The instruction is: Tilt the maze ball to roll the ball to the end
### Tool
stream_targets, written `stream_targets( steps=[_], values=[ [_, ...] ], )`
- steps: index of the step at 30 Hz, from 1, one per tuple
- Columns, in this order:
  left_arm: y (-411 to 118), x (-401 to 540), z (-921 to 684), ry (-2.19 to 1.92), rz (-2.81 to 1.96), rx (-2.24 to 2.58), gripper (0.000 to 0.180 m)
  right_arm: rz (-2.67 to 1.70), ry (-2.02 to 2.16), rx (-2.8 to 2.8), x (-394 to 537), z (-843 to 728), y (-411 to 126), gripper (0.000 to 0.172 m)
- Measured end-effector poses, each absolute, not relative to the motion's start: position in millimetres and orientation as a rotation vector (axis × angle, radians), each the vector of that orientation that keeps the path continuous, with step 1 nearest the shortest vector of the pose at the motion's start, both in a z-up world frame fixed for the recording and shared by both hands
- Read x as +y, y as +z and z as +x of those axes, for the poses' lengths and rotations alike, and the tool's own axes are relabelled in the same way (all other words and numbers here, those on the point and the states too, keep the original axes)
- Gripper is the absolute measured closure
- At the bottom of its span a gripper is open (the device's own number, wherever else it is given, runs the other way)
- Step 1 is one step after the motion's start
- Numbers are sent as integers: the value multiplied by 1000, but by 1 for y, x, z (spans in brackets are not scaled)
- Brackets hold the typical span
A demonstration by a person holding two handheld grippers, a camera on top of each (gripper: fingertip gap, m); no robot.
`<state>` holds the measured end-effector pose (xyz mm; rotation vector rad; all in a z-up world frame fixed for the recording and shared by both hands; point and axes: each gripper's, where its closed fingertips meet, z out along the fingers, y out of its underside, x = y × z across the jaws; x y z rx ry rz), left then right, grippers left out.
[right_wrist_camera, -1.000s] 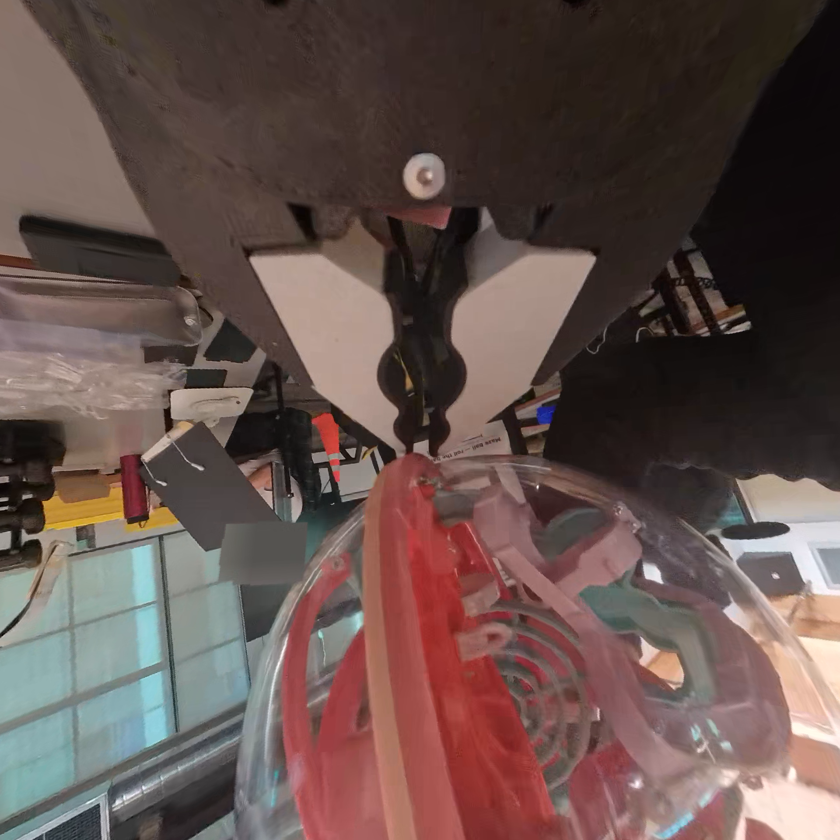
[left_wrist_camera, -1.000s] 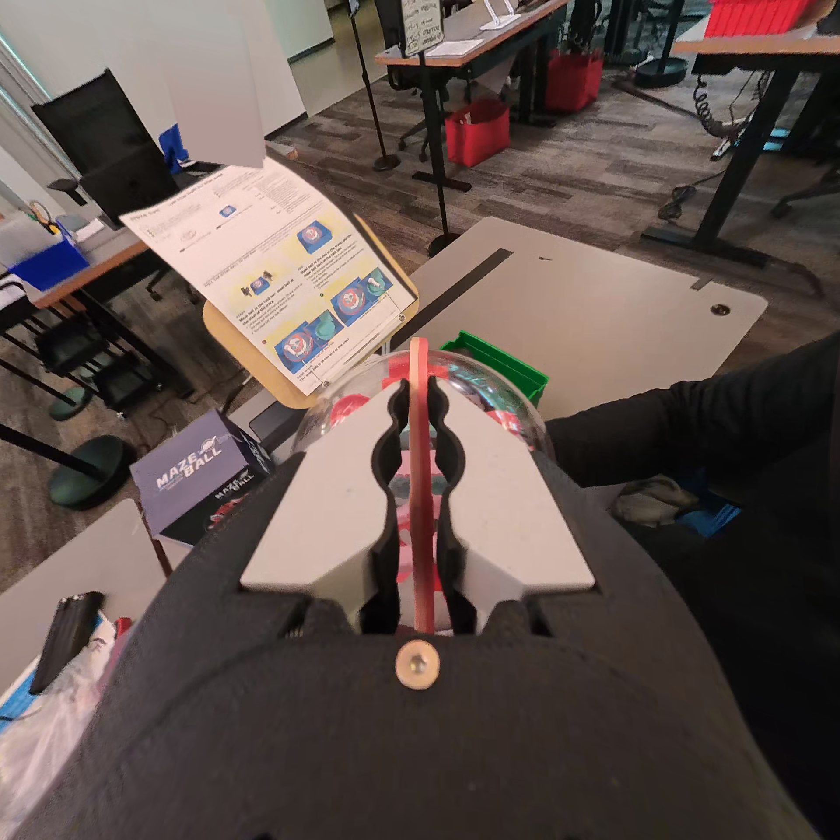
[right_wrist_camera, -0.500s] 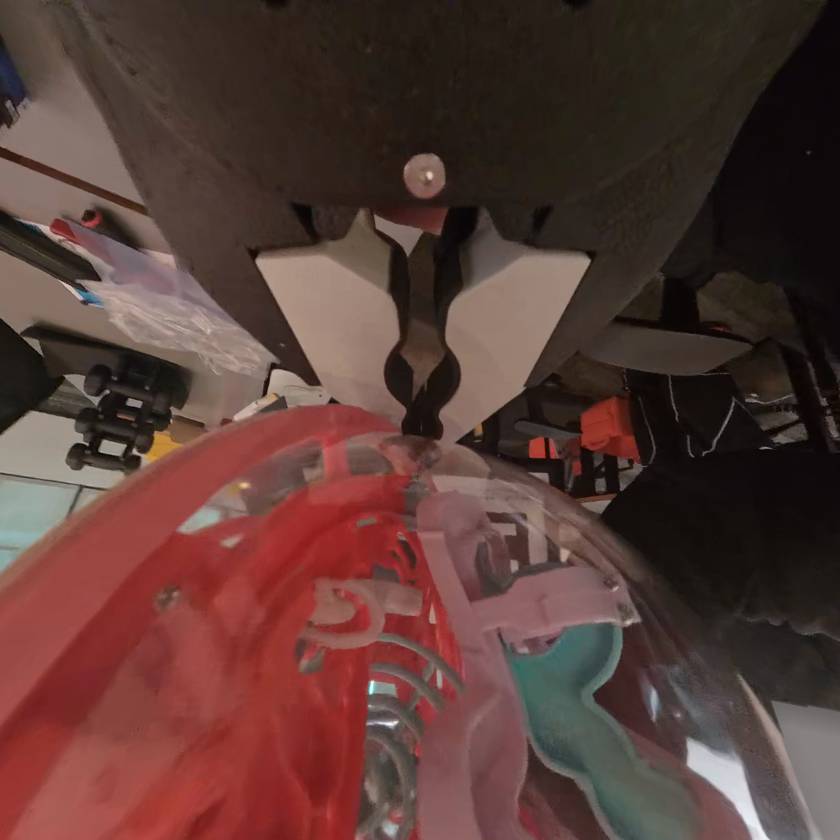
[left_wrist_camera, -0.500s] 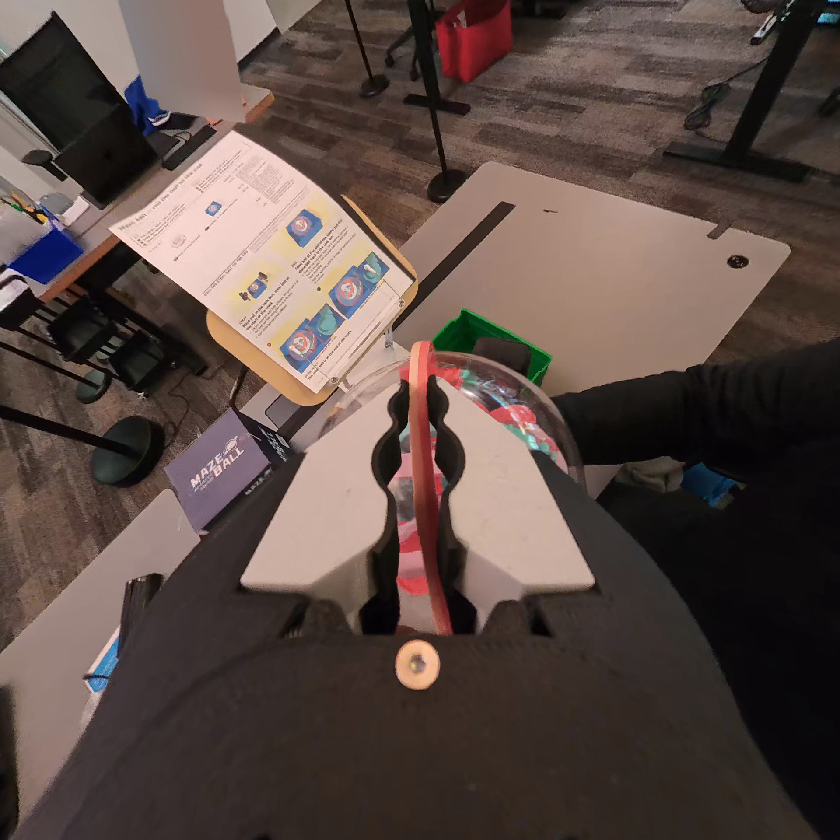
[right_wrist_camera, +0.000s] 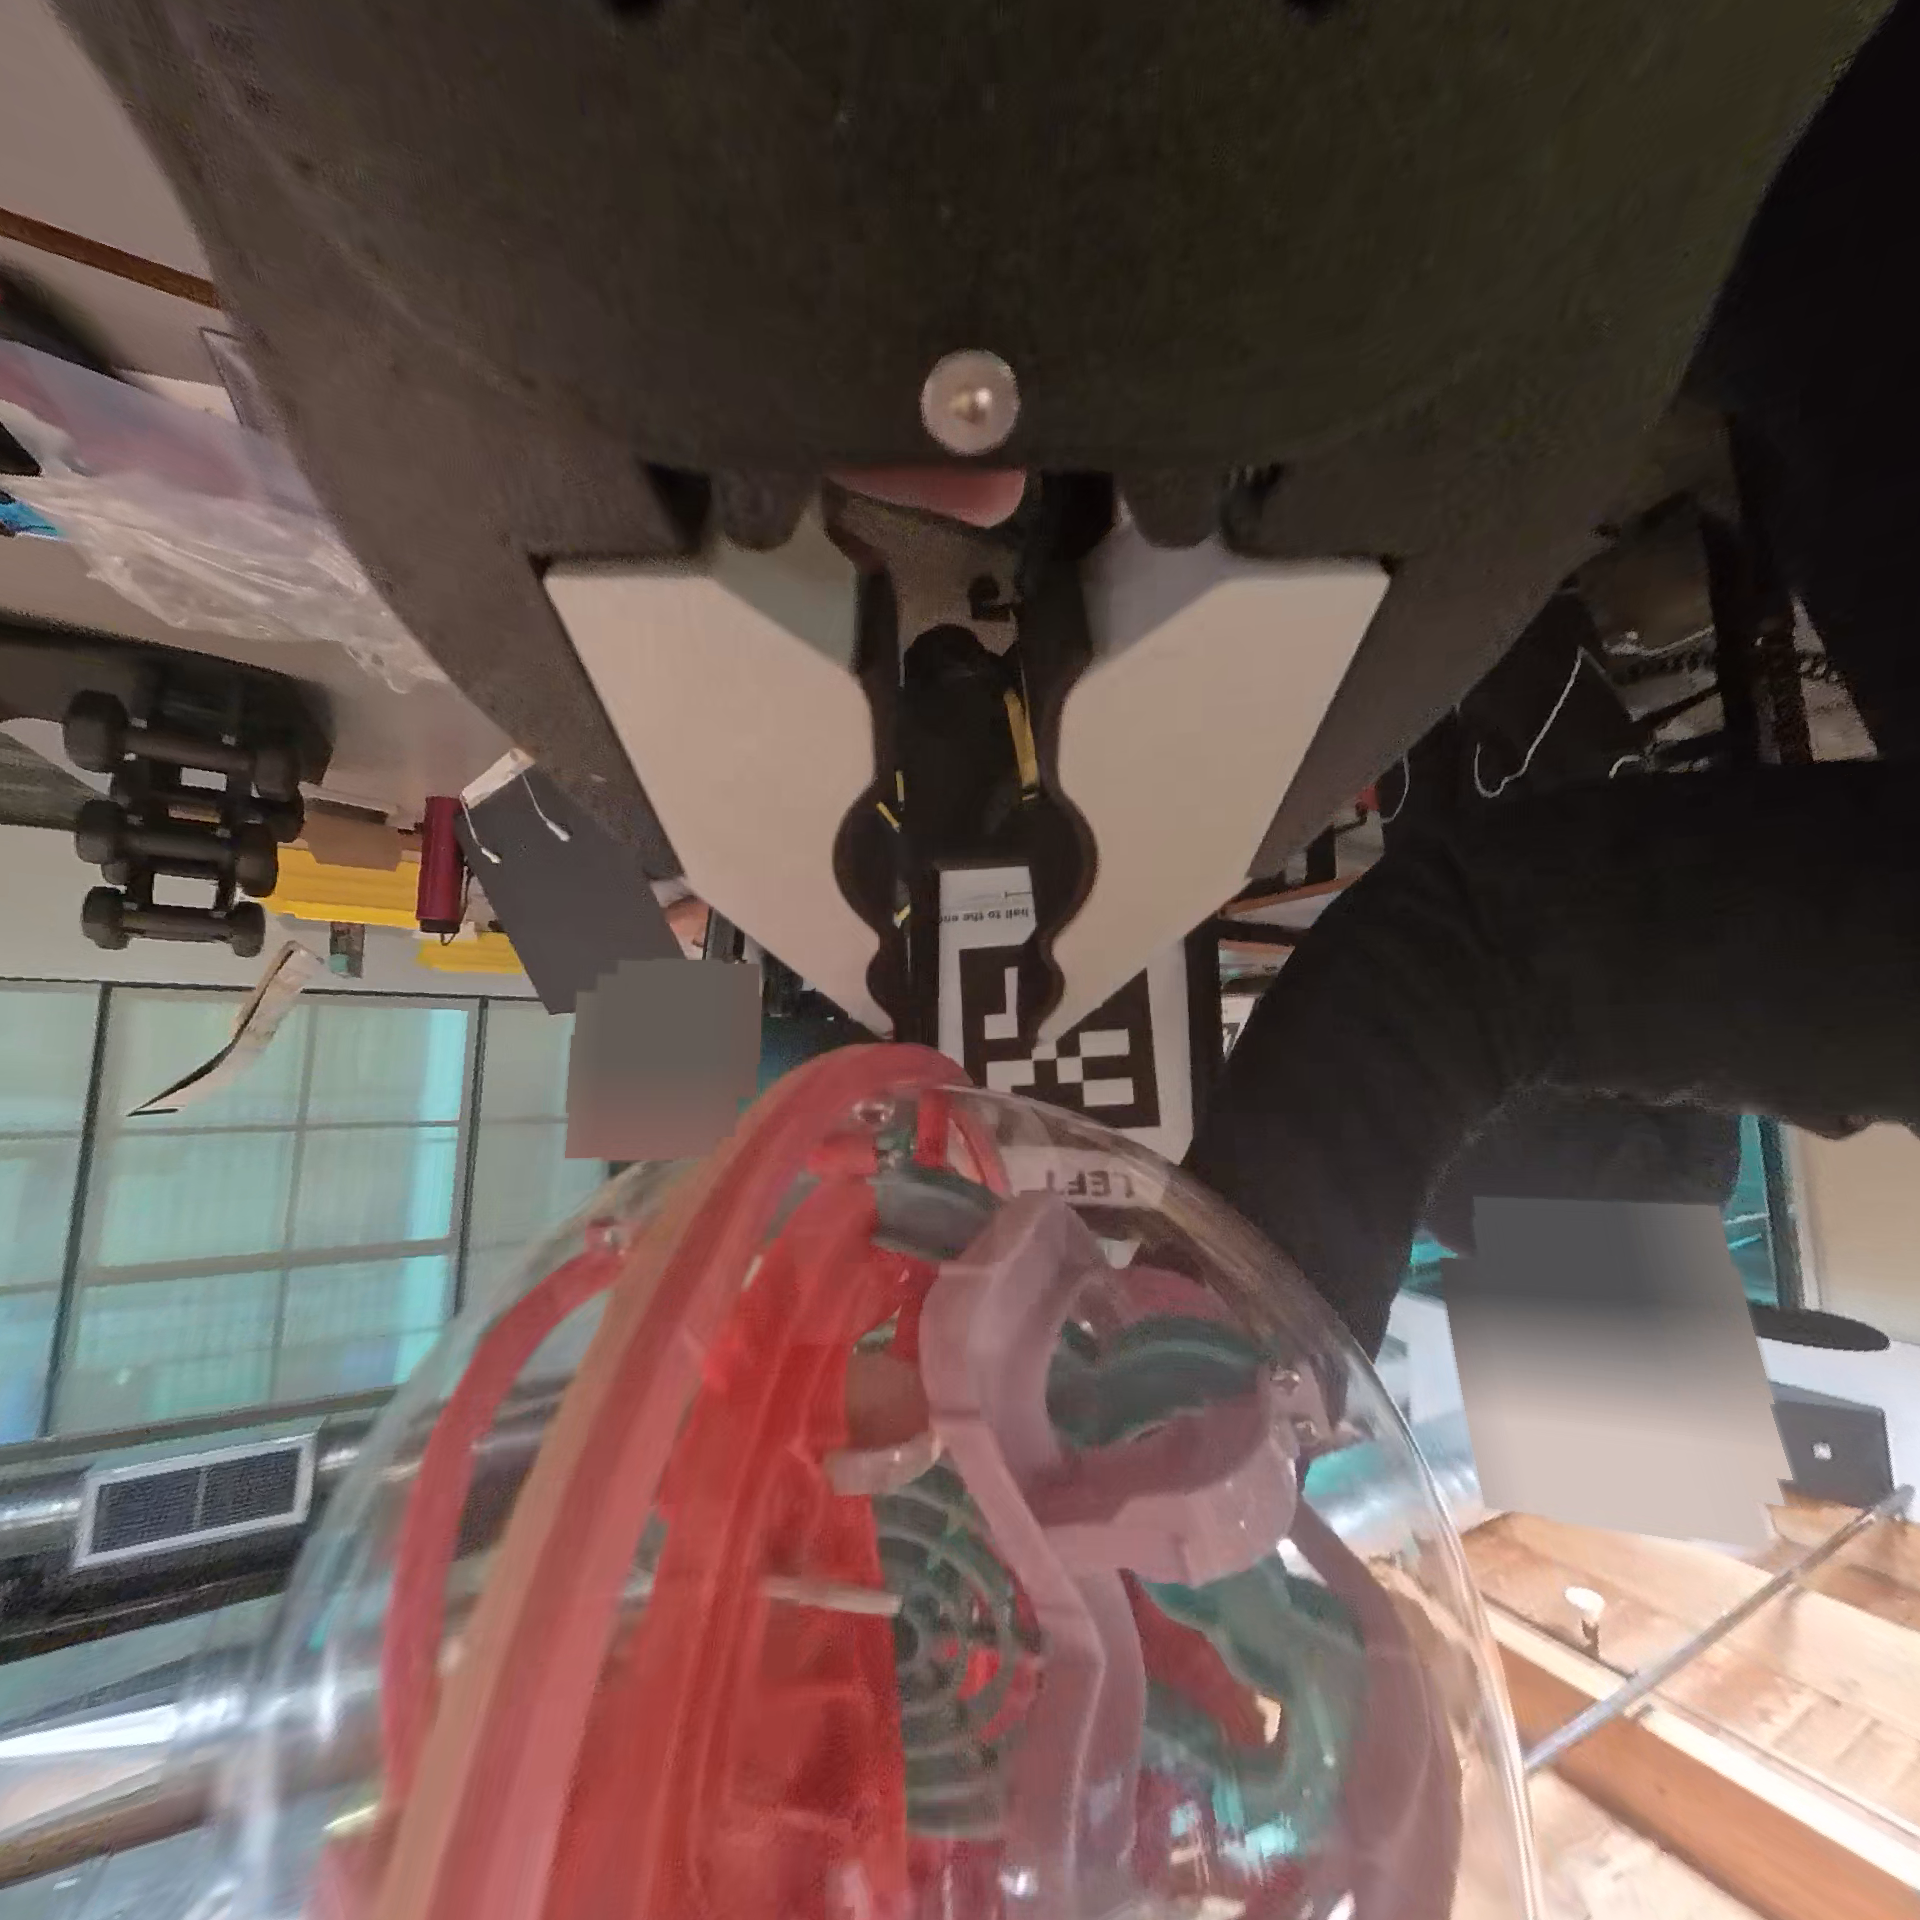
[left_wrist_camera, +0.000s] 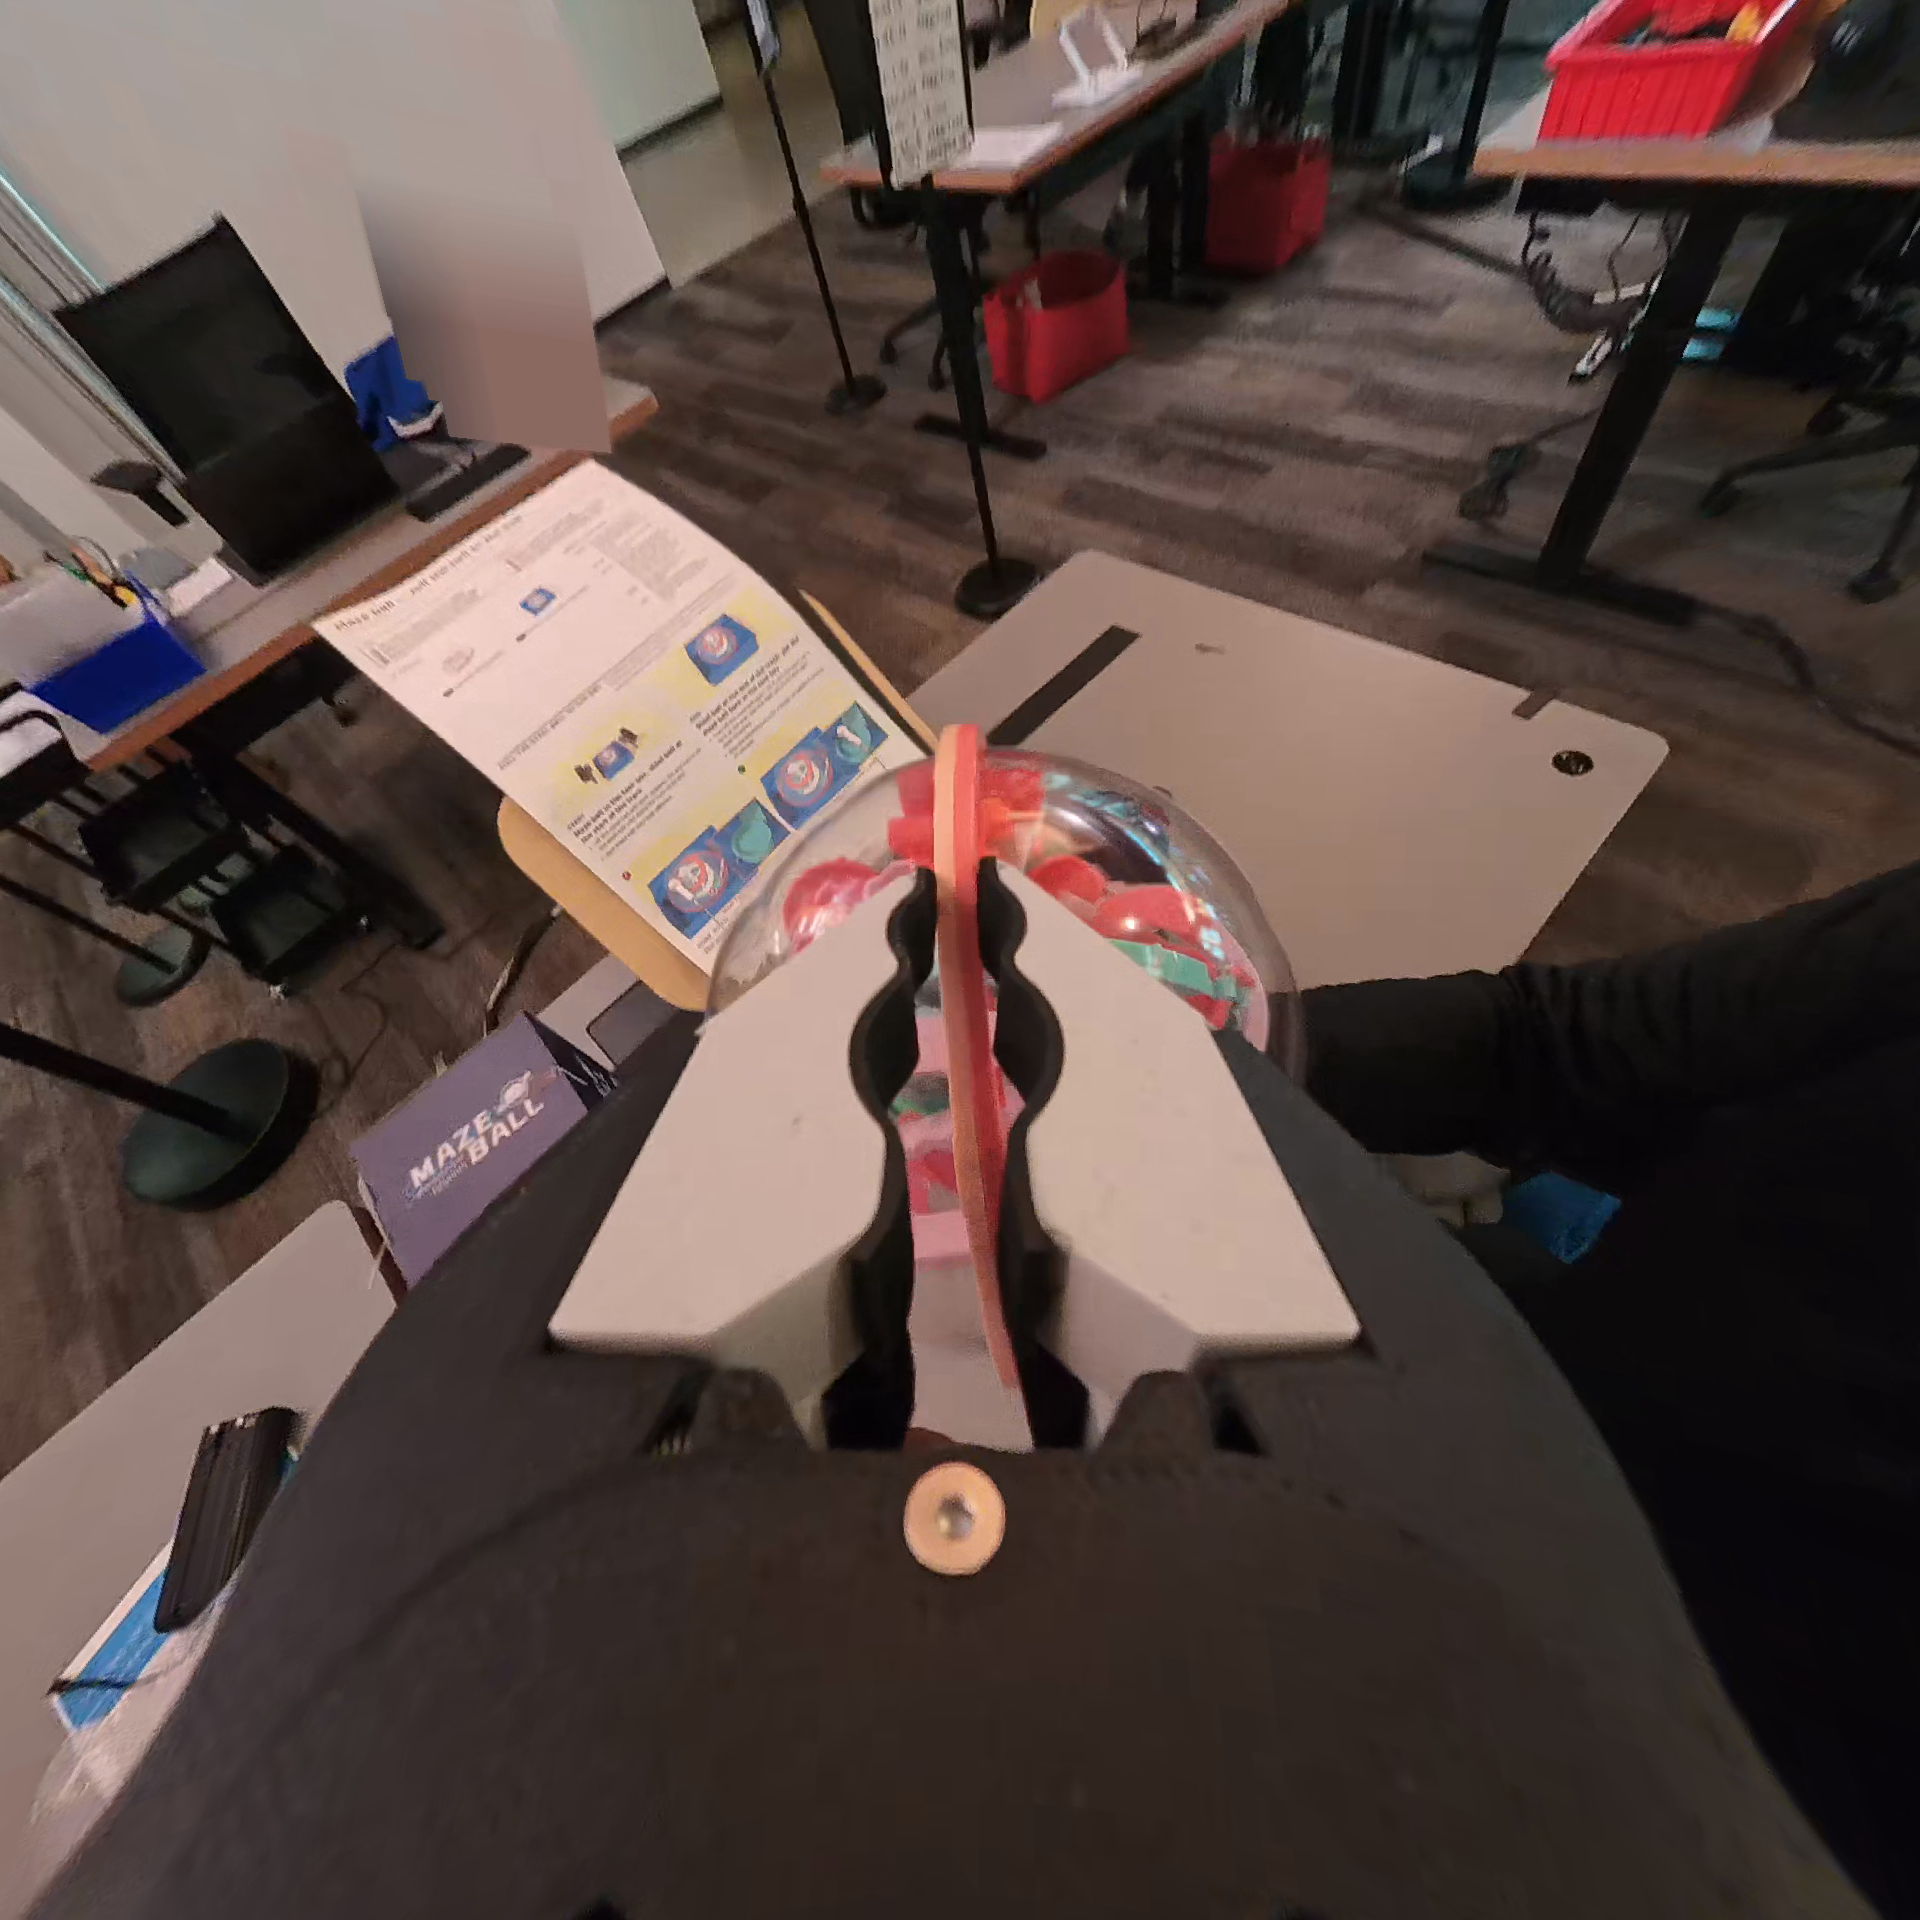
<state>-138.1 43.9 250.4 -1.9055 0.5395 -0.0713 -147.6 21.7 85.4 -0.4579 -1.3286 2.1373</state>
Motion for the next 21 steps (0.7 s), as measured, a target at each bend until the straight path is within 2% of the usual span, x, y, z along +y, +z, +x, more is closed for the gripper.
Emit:
stream_targets(
  steps=[6, 12, 16, 18, 21],
  values=[
    [260, 25, -154, -142, -1741, 495, 174, -481, 2191, -1157, 54, -148, 100, 153],
    [262, 23, -160, -153, -1691, 477, 174, -465, 2335, -1046, 64, -164, 108, 139],
    [261, 24, -165, -157, -1695, 467, 174, -429, 2364, -986, 71, -168, 108, 144],
    [259, 27, -170, -141, -1706, 448, 174, -378, 2355, -1041, 60, -166, 105, 156],
    [257, 29, -170, -153, -1714, 439, 174, -405, 2356, -1023, 59, -172, 104, 162]
  ],
)
